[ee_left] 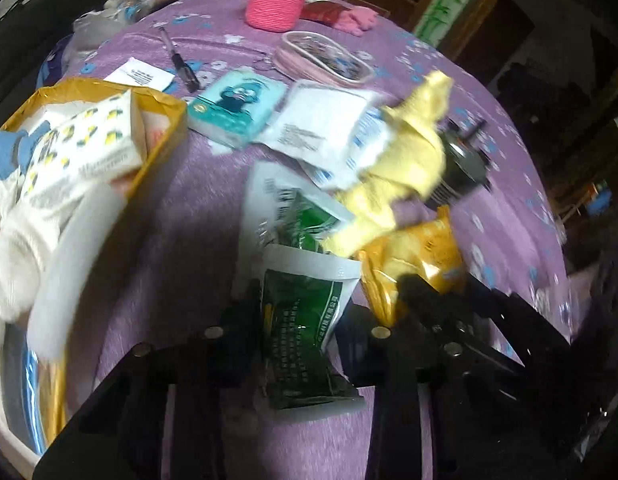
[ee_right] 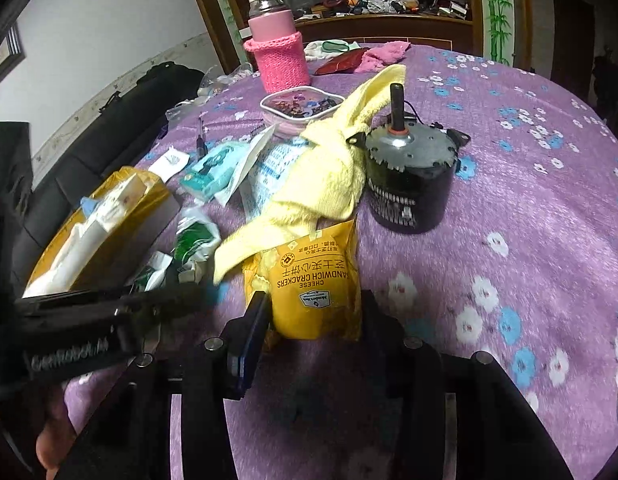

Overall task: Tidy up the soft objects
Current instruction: 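Grasp the yellow cracker packet with the right tool while the left tool grasps a green-and-white sachet, then carry the packet and sachet into the open box and release both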

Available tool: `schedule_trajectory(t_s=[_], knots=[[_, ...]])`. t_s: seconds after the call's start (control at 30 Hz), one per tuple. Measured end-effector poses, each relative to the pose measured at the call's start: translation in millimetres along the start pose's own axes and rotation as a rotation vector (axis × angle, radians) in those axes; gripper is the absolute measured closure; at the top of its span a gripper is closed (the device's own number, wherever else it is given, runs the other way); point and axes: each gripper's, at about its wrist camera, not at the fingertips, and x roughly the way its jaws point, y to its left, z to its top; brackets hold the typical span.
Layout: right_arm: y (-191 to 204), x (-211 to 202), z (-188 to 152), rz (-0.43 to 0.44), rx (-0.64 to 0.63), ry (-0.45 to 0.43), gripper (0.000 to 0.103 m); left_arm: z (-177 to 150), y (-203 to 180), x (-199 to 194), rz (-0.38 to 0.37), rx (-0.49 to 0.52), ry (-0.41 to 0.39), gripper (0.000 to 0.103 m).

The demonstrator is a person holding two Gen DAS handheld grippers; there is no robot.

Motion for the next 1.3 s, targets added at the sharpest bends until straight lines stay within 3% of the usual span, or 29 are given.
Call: schedule_trajectory(t_s=[0.33,0.37,0.4,0.5,0.7,0.8,1.0,1.13,1.3], knots=[[17,-34,-22,-0.085,-0.024,-0.015,0.06,-15,0,-1,-0.025,0.009,0.01,0.066],[18,-37,-24,-0.097,-0.028,-0.018,0.06,-19,-1,-3,-0.024,0.019,0.014,0.067],[19,-40,-25,-0.104,-0.029,-0.021,0.06,-21,-3,-5,-0.033,0.034,0.017,0.076],[17,-49,-30,-0.115,-0.017,-0.031,0.06,-31,-5,-13,-0.06,0.062,0.012,0.077],[12,-55,-38,-0.106,0.003,-0.025,0.06,-49,-3,-17,-0.081,0.083,0.037,0.077],[14,-60,-38,-0.091,0.01,-0.033,0.06,-53,3,-29,-0.141,0.067,0.035,0.077],[33,-87,-33,0.0,-0.009,-0.093,0.06,-49,23,-91,-0.235,0.034,-0.061,0.077],[54,-99,-25,0.086,-0.04,-0.121,0.059,-32,58,-135,-0.184,-0.014,-0.156,0.077],[92,-87,-10,0.182,-0.102,-0.093,0.059,-20,113,-157,-0.072,-0.087,-0.236,0.077]])
